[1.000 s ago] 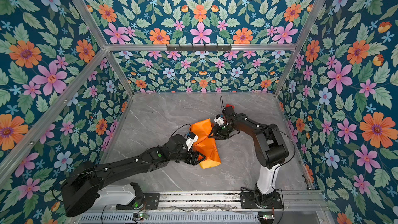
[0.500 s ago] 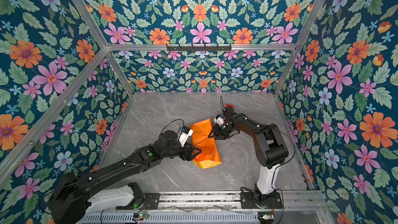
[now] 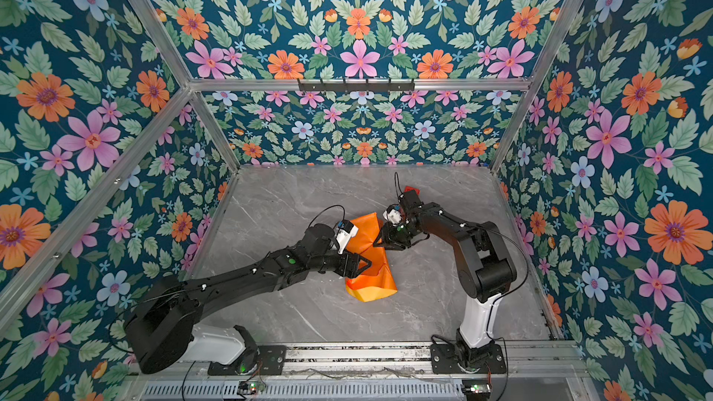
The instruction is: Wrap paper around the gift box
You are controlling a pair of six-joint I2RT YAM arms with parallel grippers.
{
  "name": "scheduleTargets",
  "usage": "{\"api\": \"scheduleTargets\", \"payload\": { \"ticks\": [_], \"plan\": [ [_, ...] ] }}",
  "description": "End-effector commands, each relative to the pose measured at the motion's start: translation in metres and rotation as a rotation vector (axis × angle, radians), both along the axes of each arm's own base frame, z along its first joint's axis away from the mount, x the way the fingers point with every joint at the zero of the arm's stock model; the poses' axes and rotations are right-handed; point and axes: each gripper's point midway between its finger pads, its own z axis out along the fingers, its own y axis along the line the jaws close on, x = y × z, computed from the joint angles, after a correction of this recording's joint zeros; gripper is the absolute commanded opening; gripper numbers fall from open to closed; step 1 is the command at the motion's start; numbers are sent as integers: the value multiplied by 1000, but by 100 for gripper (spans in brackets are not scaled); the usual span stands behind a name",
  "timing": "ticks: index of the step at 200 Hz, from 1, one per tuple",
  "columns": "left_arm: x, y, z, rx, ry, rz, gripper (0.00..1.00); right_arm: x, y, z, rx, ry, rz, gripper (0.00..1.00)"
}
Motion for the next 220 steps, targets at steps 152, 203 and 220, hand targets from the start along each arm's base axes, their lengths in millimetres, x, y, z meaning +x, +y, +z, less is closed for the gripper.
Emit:
{"api": "scheduleTargets", "payload": {
  "ticks": [152, 203, 220],
  "plan": [
    [17, -1, -27, -20, 62, 7, 81, 1, -12, 18, -49, -24, -60, 61],
    [17, -1, -27, -26, 67, 10, 82, -24, -17, 12, -34, 7, -66, 61],
    [17, 0, -29, -19, 70, 14, 82, -27, -20, 19, -40, -7, -71, 60]
  ]
}}
